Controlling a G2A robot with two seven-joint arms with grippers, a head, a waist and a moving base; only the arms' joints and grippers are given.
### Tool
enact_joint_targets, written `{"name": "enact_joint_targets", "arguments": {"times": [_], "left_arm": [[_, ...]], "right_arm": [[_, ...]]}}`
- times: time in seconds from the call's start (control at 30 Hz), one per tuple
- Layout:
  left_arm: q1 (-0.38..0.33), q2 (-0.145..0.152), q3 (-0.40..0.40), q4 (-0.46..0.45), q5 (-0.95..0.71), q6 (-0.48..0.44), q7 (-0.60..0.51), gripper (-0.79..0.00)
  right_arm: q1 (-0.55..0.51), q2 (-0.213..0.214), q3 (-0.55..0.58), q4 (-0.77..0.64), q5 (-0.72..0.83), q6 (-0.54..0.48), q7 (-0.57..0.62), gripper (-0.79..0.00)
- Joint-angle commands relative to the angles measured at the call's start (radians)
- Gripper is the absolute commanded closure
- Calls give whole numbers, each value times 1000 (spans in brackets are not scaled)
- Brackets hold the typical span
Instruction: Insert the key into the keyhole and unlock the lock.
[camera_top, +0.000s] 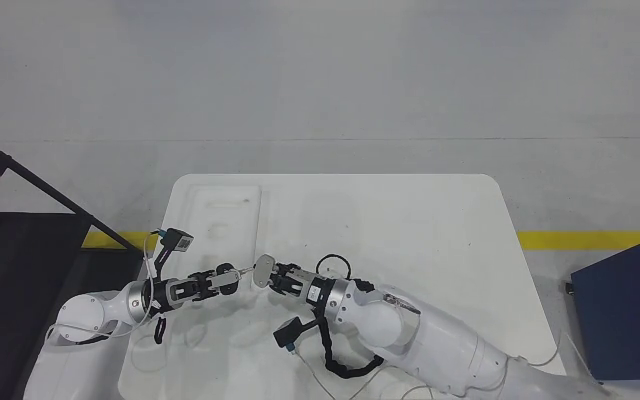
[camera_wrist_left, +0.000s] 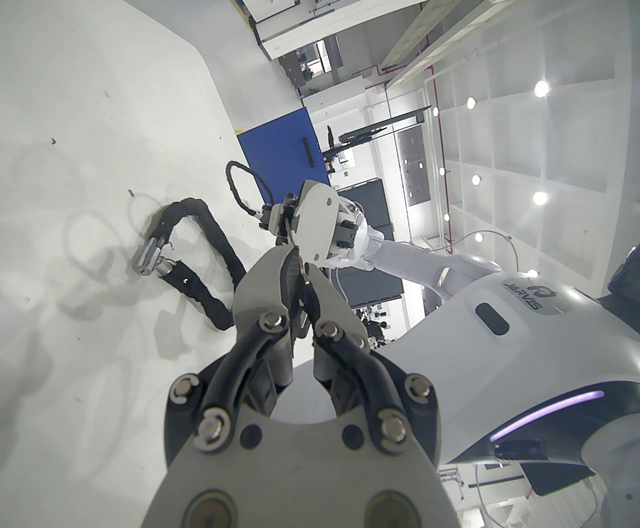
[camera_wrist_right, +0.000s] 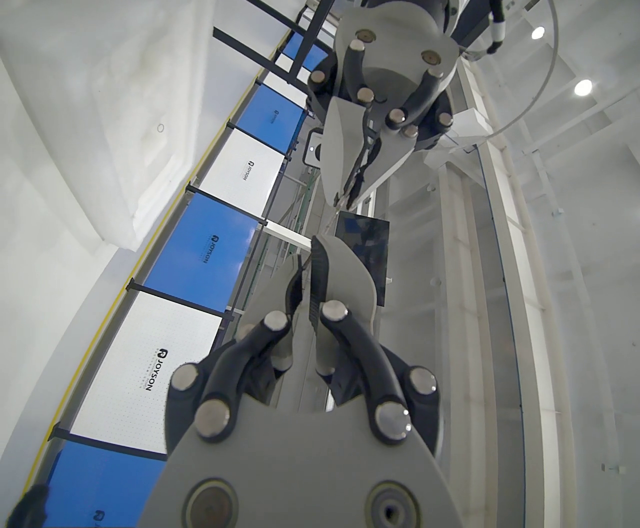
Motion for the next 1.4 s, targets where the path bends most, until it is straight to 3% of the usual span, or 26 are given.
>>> {"name": "enact_joint_targets", "arguments": {"times": [0.0, 0.4, 0.43, 0.47, 0.5, 0.9, 0.97, 1.03, 1.23, 1.37], "left_arm": [[0, 0, 0, 0, 0, 0, 0, 0], [0, 0, 0, 0, 0, 0, 0, 0], [0, 0, 0, 0, 0, 0, 0, 0], [0, 0, 0, 0, 0, 0, 0, 0], [0, 0, 0, 0, 0, 0, 0, 0], [0, 0, 0, 0, 0, 0, 0, 0], [0, 0, 0, 0, 0, 0, 0, 0], [0, 0, 0, 0, 0, 0, 0, 0], [20, 6, -22, -32, 64, 0, 55, 0], [38, 12, -43, -51, 76, 1, 66, 0]], "right_arm": [[-3, -4, 5, 5, 0, 4, 1, 0], [-5, -19, 30, 11, 0, 19, -3, -12], [-7, -19, 31, 11, 0, 19, -2, -296], [-8, -20, 32, 10, 0, 19, -1, -757], [-10, -20, 33, 10, 0, 20, 0, -785], [-66, 5, 92, 1, 16, -14, 36, -785], [-145, 10, 153, -30, 261, -62, 80, -785], [-212, 18, 233, -111, 547, -180, 109, -785], [-408, 60, 502, -387, 1205, -469, 175, -785], [-502, 70, 607, -462, 1689, -629, 274, -785]]}}
